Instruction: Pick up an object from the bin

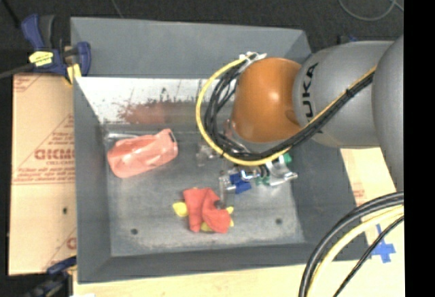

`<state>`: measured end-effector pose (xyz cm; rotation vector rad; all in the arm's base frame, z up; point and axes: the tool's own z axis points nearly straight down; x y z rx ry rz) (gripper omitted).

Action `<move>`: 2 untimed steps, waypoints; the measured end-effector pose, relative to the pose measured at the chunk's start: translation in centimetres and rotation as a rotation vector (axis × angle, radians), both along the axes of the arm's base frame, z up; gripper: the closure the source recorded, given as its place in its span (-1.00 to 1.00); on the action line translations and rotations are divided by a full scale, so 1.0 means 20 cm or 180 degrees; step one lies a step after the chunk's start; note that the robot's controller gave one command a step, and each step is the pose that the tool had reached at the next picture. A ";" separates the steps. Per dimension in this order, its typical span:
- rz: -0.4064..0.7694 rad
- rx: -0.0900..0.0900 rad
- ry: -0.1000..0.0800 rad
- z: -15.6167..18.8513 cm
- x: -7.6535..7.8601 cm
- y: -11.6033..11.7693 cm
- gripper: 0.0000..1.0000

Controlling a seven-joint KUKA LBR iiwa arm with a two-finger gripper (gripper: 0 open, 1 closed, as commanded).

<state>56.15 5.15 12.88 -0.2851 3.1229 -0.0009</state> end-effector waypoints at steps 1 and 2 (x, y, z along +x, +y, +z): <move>0.0131 0.0003 -0.0017 -0.23 -0.06 -0.08 -1.00; 0.0663 -0.0006 -0.0019 -0.29 -0.08 -0.11 1.00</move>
Offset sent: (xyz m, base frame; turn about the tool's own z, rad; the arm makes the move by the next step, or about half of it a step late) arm -0.0170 -0.0215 -0.0588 -0.2097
